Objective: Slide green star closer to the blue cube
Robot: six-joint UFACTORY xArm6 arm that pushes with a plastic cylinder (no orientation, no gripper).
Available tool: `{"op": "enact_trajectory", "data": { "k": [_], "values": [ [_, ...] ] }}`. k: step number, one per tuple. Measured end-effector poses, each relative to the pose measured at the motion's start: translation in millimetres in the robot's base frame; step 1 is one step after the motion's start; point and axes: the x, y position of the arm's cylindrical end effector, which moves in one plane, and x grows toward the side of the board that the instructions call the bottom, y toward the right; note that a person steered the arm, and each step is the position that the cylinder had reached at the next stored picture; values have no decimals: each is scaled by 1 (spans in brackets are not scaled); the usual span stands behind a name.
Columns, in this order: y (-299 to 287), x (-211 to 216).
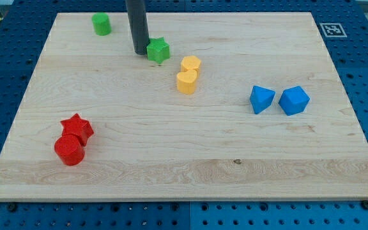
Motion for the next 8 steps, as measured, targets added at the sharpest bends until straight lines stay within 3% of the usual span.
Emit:
{"op": "enact_trajectory", "data": {
  "k": [3,4,6,8],
  "values": [
    [128,0],
    [155,-22],
    [229,25],
    [265,67]
  ]
}}
